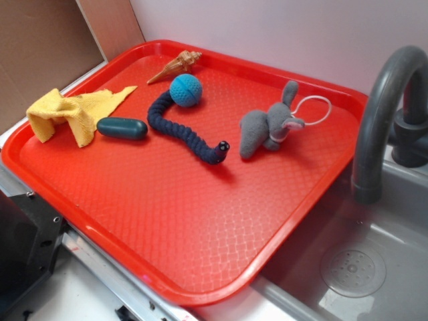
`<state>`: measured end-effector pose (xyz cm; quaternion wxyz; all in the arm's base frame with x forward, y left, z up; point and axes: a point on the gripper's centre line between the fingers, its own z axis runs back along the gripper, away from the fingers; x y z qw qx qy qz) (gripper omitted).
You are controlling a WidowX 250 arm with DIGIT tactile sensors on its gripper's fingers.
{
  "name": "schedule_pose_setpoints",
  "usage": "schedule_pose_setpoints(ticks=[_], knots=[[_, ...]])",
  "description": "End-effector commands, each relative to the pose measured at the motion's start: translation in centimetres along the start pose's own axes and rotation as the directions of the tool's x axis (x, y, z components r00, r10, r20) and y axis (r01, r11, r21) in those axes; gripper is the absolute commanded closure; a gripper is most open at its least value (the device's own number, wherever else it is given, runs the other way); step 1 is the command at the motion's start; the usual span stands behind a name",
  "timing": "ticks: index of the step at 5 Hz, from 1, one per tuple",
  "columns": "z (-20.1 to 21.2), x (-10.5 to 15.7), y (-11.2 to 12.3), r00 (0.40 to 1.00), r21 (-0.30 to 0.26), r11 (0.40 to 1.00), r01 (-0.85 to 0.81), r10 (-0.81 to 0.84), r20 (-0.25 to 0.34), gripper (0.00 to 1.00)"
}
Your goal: Grab the gray animal.
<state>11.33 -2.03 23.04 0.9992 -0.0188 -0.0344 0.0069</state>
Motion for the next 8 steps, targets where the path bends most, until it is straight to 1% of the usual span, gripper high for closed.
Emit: schedule_pose_setpoints(ticks=[1,2,3,4,5,6,7,8], knots=[[-0.6,3.5,-0.6,0.953,0.087,0.959,0.268,-0.278,0.125,0.00],[-1.7,5.3,-1.4,0.918,0.116,0.925,0.363,-0.376,0.123,0.00],[-3.7,7.9,-3.3,0.852,0.157,0.870,0.468,-0.491,0.181,0.00],[-5.8,10.5,-4.3,0.810,0.135,0.829,0.542,-0.559,0.177,0.00],[-8.0,12.3,-5.5,0.776,0.052,0.798,0.601,-0.597,0.204,0.00],[-11.3,14.6,-7.4,0.724,0.016,0.739,0.673,-0.663,0.194,0.00],[-14.3,16.2,-8.4,0.700,-0.022,0.707,0.706,-0.693,0.174,0.00],[-17.0,17.2,-9.2,0.654,-0.068,0.652,0.755,-0.742,0.145,0.00]])
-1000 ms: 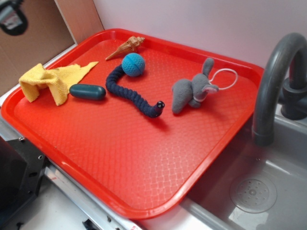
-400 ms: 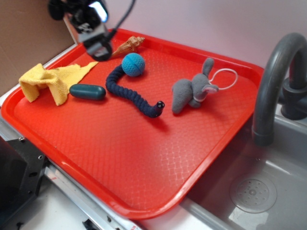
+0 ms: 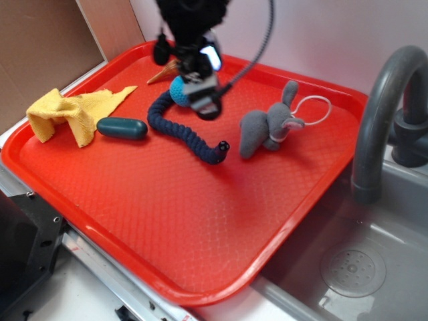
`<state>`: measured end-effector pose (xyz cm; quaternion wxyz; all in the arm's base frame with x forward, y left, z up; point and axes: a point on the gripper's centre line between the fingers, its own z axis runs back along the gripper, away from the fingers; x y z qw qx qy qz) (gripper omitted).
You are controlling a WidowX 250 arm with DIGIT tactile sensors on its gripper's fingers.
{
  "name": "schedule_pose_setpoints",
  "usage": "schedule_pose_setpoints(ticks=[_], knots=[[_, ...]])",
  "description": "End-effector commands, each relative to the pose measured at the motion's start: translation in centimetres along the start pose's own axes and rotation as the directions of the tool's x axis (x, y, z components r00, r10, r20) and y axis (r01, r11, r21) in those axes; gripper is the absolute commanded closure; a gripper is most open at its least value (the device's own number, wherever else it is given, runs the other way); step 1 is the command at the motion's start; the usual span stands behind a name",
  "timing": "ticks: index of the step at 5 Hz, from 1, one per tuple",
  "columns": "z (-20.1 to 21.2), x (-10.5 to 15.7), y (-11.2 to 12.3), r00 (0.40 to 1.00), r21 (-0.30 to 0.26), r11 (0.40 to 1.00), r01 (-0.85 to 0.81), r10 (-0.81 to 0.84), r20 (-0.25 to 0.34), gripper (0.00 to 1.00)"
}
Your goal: Grab the gray animal.
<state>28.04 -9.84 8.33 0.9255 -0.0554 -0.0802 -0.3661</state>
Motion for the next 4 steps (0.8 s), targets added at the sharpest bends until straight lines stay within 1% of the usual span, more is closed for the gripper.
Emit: schedule_pose_setpoints(ticks=[1,2,3,4], knots=[[-2.8,2.9,-0.2,0.994,-0.017,0.995,0.101,-0.101,-0.034,0.00],[-3.9,3.2,-0.5,0.989,-0.079,0.987,0.139,-0.142,-0.028,0.00],[-4.7,2.8,-0.8,0.982,-0.095,0.981,0.167,-0.174,-0.079,0.00],[-5.2,2.6,-0.7,0.980,-0.066,0.988,0.140,-0.148,-0.132,0.01]])
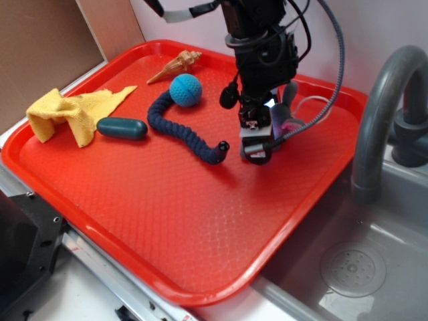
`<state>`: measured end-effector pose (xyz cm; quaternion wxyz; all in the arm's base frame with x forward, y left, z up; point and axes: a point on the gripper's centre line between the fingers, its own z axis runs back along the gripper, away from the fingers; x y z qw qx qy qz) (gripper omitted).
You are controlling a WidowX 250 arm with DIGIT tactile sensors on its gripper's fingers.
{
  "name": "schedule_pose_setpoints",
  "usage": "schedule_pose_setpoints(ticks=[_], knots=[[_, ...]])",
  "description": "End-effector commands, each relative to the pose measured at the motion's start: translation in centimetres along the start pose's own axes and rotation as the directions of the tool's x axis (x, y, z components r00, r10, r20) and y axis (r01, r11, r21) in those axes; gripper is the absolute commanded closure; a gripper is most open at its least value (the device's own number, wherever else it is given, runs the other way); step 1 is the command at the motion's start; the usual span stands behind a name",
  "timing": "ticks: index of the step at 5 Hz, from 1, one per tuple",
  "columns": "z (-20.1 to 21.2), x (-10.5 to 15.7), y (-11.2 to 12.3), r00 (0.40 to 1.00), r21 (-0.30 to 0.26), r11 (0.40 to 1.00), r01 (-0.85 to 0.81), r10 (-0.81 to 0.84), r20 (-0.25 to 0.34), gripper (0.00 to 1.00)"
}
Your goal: Grab the gray animal.
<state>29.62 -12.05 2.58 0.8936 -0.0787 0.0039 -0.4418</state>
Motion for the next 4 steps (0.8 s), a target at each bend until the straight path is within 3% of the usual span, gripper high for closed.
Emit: schedule_pose_setpoints(ticks=[1,3,4], knots=[[1.0,0.9,-0.4,1.000,0.064,0.998,0.003,-0.003,0.005,1.00],[3.1,0.3,-0.7,0.996,0.098,0.991,-0.091,0.089,0.027,1.00],[8.3,-1.9,-0.7,0.963,0.149,0.953,-0.265,0.254,0.093,1.00]])
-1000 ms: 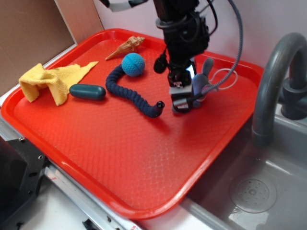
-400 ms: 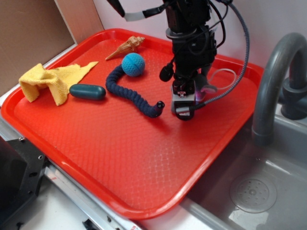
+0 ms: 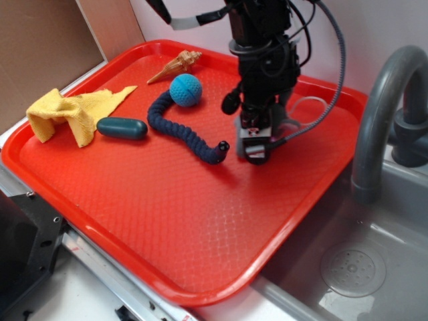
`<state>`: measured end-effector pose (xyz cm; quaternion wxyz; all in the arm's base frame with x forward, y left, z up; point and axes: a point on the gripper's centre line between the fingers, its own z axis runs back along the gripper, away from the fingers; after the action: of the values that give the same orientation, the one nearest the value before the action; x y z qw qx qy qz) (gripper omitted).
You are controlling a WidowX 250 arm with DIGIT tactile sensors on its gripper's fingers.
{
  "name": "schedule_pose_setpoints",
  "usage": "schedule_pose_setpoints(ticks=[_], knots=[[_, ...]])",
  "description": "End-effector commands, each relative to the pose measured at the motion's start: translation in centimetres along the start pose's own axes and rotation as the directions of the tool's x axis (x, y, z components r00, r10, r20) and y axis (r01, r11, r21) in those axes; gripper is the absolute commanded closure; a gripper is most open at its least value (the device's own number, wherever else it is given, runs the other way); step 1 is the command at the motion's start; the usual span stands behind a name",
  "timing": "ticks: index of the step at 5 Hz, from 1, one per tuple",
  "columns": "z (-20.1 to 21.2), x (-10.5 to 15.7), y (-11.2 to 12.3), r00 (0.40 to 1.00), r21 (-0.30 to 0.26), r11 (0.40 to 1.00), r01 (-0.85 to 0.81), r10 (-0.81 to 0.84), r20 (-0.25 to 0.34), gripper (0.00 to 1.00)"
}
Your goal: Grab the gray animal.
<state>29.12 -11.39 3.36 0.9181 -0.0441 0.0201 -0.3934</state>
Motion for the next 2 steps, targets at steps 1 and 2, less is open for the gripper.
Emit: schedule_pose_setpoints(ticks=[1,2], knots=[[12.2,-4.9,0.0,0.909,0.064,0.913,-0.403,0.391,0.144,1.00],[15.0,-8.5,-1.6,0.779,0.038,0.787,-0.616,0.602,0.174,1.00]])
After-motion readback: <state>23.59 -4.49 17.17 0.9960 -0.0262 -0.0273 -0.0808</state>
